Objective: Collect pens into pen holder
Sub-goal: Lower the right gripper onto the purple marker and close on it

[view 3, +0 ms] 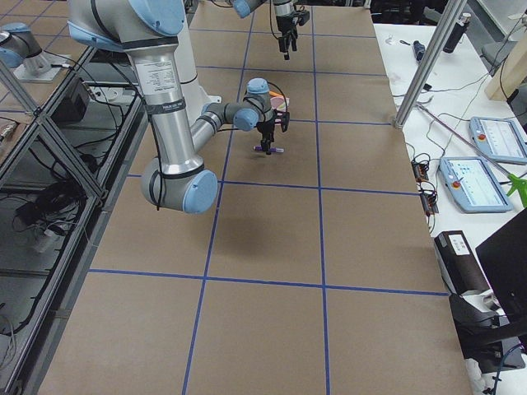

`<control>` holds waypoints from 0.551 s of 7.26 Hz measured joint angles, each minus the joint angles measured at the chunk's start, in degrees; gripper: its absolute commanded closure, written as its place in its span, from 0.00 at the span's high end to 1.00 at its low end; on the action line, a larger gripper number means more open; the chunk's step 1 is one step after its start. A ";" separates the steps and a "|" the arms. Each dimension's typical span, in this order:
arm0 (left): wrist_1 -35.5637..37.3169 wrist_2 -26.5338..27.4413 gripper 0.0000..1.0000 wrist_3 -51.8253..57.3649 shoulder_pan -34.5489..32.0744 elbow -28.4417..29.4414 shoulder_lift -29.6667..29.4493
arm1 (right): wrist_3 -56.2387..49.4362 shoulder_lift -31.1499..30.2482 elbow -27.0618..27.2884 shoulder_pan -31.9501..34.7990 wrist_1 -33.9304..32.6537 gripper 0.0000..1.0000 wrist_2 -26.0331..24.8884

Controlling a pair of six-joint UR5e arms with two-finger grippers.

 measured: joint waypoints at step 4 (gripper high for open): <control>-0.07 0.03 1.00 0.06 0.04 -0.03 0.00 | -0.89 0.22 -1.65 -0.36 0.02 0.49 0.11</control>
